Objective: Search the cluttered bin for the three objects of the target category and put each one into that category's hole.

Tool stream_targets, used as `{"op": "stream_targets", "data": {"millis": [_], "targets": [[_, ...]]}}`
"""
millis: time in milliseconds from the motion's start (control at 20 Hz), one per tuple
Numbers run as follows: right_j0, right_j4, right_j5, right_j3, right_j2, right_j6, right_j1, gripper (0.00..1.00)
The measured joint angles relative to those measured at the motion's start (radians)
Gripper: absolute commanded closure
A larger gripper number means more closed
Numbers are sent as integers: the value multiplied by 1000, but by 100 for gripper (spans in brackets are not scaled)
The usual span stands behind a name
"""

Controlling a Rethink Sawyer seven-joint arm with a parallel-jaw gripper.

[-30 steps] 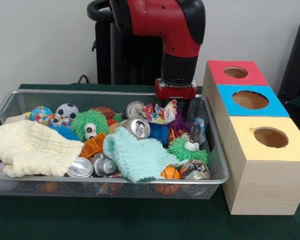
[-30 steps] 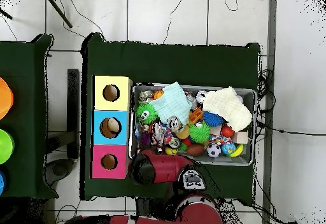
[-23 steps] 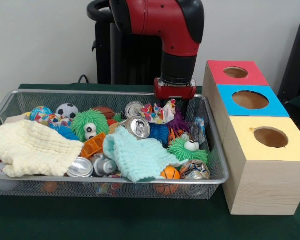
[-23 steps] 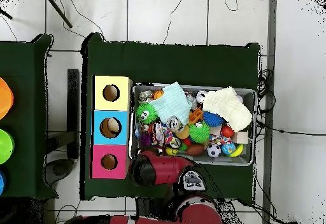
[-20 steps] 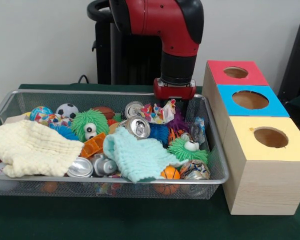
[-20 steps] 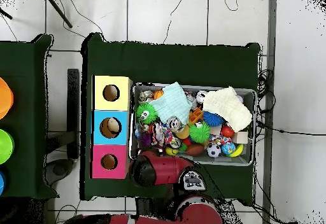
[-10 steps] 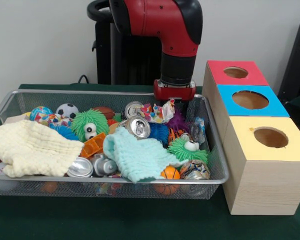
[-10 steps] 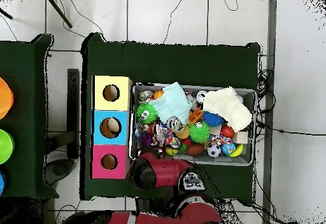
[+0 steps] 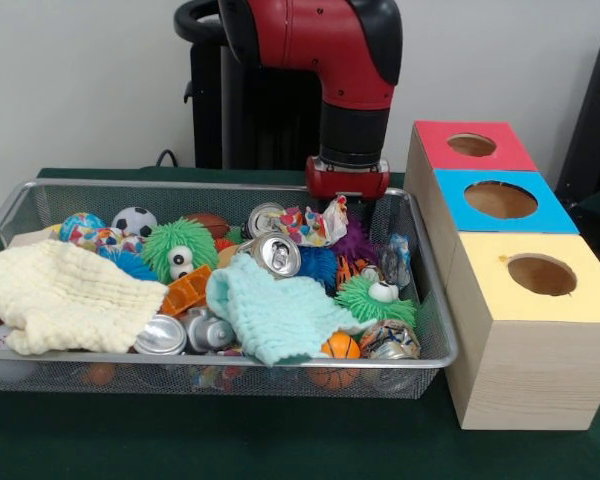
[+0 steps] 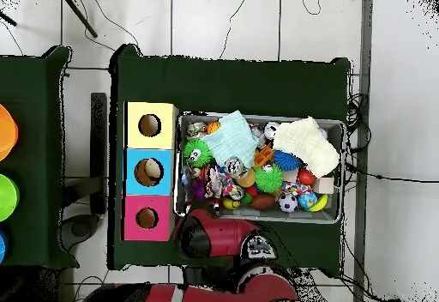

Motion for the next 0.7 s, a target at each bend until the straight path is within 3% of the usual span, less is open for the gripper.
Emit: {"op": "stream_targets", "data": {"millis": [700], "targets": [[0,0,-8,-2,-5,0,7,0]]}}
